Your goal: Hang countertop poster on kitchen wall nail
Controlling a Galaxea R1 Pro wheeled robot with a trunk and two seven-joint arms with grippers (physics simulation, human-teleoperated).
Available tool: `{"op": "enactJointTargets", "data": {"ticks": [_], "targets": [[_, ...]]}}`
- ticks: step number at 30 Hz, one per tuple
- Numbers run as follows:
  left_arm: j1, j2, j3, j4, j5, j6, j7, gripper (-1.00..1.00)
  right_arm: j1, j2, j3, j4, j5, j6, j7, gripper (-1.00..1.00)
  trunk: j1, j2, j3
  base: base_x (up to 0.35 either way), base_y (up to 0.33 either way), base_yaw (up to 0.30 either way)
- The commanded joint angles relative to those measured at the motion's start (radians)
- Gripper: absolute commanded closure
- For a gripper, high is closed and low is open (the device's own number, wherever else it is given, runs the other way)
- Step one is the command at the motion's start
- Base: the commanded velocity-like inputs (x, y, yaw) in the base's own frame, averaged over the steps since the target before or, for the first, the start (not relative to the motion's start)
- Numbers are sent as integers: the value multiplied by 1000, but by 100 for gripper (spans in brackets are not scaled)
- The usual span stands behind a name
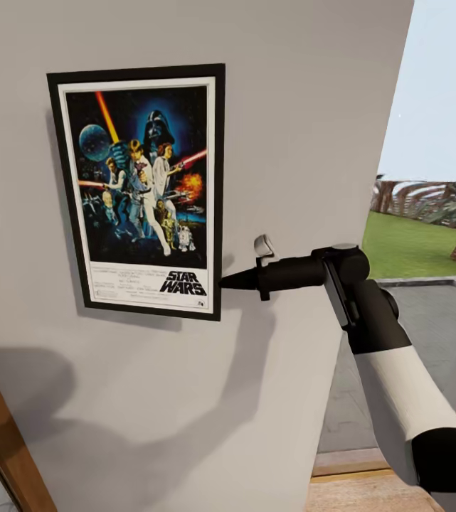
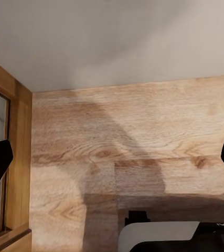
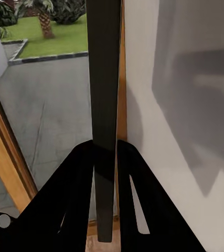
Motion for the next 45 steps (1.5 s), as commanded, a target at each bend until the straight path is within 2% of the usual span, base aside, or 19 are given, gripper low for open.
{"op": "enactJointTargets", "data": {"ticks": [1,45], "targets": [[1,0,1,-1,0,-2,0,-100,1,0,1,0,0,13,5,100,0,-1,0,0,0,0],[1,0,1,1,0,-2,0,-100,29,0,0,0,2,10,6,100,0,-1,0,0,0,0]]}}
